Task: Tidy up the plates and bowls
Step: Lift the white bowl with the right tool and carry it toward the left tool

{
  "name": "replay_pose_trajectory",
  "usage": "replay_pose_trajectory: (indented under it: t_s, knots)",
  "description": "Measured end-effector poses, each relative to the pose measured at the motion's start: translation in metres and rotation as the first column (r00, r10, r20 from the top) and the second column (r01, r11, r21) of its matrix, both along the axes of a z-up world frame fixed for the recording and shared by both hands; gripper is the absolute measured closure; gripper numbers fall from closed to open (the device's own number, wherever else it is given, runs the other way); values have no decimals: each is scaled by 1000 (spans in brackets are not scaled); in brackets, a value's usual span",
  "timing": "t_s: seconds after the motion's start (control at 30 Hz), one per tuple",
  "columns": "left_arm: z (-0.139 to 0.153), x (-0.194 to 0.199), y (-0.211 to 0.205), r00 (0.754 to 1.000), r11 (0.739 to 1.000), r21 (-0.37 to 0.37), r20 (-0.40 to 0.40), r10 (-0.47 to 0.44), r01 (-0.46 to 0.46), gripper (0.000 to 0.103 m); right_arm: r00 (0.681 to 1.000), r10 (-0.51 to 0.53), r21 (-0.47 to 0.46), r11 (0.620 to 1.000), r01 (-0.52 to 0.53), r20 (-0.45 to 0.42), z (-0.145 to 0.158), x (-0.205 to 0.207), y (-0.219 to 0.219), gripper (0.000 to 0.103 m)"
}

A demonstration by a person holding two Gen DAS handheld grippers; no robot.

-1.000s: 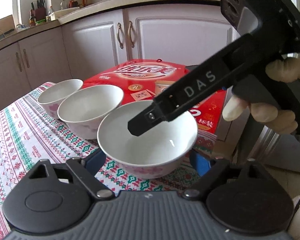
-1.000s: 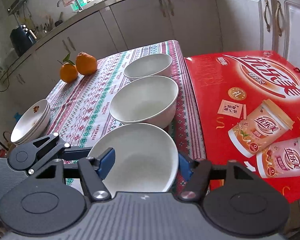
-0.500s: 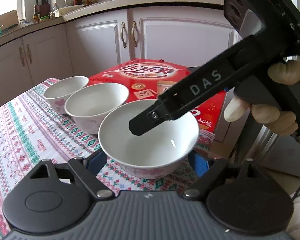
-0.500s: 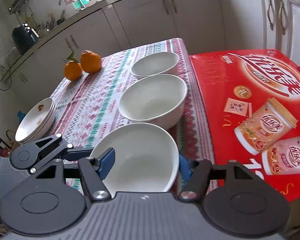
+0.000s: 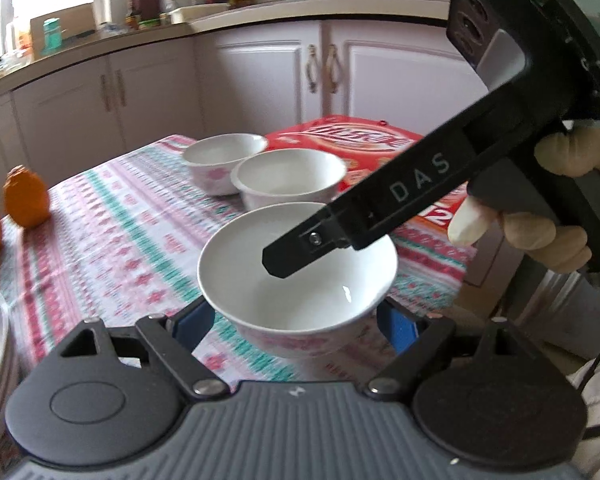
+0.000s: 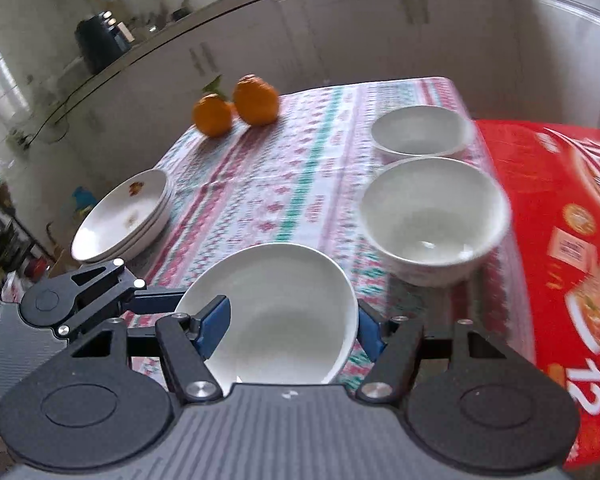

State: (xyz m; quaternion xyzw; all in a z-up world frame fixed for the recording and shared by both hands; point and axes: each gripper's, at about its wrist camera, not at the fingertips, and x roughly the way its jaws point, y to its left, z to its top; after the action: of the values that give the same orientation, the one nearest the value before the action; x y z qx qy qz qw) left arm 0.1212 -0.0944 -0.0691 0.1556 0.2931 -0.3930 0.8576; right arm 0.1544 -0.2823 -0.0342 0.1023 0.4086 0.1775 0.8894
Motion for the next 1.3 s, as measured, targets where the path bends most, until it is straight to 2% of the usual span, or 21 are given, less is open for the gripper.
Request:
replay_pose_trajectory:
  t_s: [0.37, 0.63, 1.03, 1.13, 1.2, 1.3]
  knots:
    - [-1, 14, 40, 993, 993, 7, 1, 116, -116, 15, 992, 126, -18, 992, -126, -5, -2, 33, 51, 31]
    - [-5, 21, 51, 989, 989, 11, -3, 151, -150, 15, 988, 151, -28, 988, -151, -16, -8, 48, 68, 31]
    - [-6, 23, 49, 987, 987, 18, -11, 161, -161, 15, 987, 161, -23, 987, -162, -24, -12, 53, 69, 30]
    - [-7, 21, 47, 987, 987, 30, -9, 159, -159, 13, 985, 171, -21, 985, -171, -20, -12, 52, 70, 26]
    - [-8, 22, 47, 988, 987, 31, -22, 156, -155, 11, 986, 165, -26, 986, -166, -18, -13, 51, 71, 12]
    - [-6, 21, 46, 988, 988, 39, -30, 152, -151, 11, 986, 165, -28, 986, -165, 0, -10, 48, 69, 9]
